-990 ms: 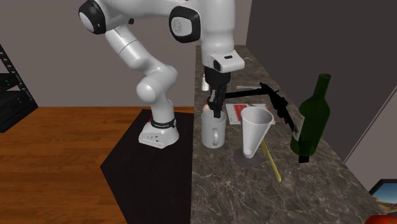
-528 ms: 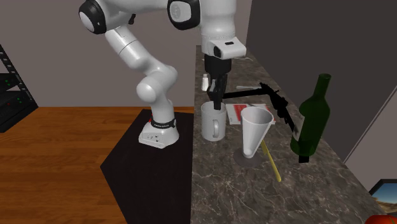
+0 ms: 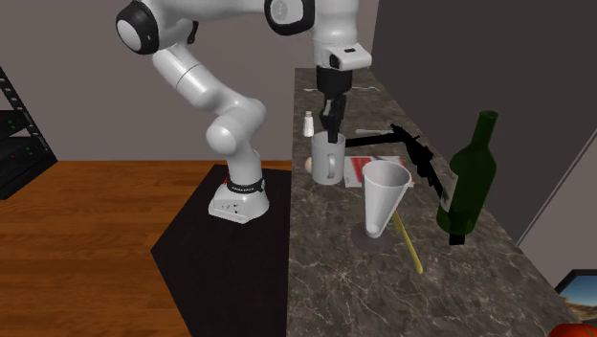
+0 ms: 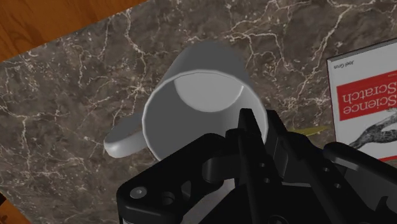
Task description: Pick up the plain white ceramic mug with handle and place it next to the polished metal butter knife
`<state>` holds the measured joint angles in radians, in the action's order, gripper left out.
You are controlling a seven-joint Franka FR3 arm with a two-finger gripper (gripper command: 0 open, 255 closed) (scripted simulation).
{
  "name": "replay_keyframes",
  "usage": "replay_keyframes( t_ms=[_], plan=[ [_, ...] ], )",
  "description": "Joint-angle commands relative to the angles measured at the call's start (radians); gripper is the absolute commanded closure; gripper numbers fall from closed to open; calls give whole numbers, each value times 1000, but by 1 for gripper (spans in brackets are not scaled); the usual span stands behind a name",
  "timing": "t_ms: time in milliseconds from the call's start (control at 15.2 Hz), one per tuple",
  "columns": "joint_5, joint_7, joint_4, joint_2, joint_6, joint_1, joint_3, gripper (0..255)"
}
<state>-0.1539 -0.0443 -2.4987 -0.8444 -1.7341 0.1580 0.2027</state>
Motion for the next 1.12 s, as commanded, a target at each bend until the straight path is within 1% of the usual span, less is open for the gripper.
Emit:
replay_keyframes(
  t_ms=[0,528,1056],
  plan=[
    [33,54,-19,-19,5,-19,-52,255],
    [167,252,-35,-38,15,-103,-245,255],
    [290,448,24,33,-4,-177,-435,255]
  ],
)
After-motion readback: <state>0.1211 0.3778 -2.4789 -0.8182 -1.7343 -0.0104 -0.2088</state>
